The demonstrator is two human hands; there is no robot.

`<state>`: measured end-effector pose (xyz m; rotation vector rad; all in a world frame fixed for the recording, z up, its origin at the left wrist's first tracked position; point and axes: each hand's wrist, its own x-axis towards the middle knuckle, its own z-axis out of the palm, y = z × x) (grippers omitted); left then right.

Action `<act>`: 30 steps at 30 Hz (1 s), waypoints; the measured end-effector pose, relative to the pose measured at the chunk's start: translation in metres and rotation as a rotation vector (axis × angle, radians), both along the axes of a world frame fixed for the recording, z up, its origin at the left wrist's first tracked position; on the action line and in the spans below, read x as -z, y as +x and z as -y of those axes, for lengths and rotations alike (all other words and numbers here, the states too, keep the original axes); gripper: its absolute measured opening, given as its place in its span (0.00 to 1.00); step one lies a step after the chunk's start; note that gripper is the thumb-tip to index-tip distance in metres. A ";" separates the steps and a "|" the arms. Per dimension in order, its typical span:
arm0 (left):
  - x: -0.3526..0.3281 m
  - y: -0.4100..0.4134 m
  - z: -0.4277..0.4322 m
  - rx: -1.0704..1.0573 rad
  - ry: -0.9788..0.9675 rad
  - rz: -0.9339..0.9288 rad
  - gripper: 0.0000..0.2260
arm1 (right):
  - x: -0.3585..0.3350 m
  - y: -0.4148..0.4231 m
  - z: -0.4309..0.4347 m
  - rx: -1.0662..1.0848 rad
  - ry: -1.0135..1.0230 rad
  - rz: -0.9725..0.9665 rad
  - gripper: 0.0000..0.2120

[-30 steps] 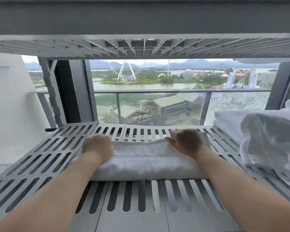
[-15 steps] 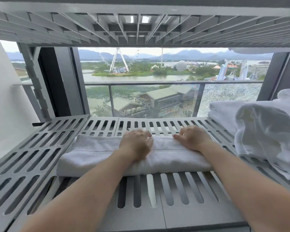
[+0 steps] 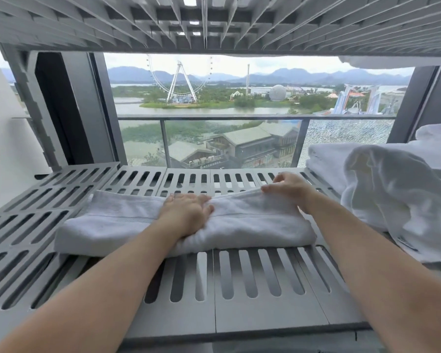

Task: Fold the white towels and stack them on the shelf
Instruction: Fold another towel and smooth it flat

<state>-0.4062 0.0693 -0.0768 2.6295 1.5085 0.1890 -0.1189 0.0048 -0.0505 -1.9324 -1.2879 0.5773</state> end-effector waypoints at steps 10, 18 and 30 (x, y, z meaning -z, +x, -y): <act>0.000 -0.002 0.001 -0.002 0.019 0.049 0.24 | 0.001 -0.003 0.028 0.158 -0.248 -0.178 0.32; -0.014 -0.011 0.019 0.213 0.107 0.270 0.19 | -0.001 -0.008 0.017 0.028 -0.193 -0.545 0.25; -0.014 -0.028 0.023 0.116 -0.071 -0.081 0.34 | -0.014 -0.063 0.008 -0.158 0.157 -1.022 0.16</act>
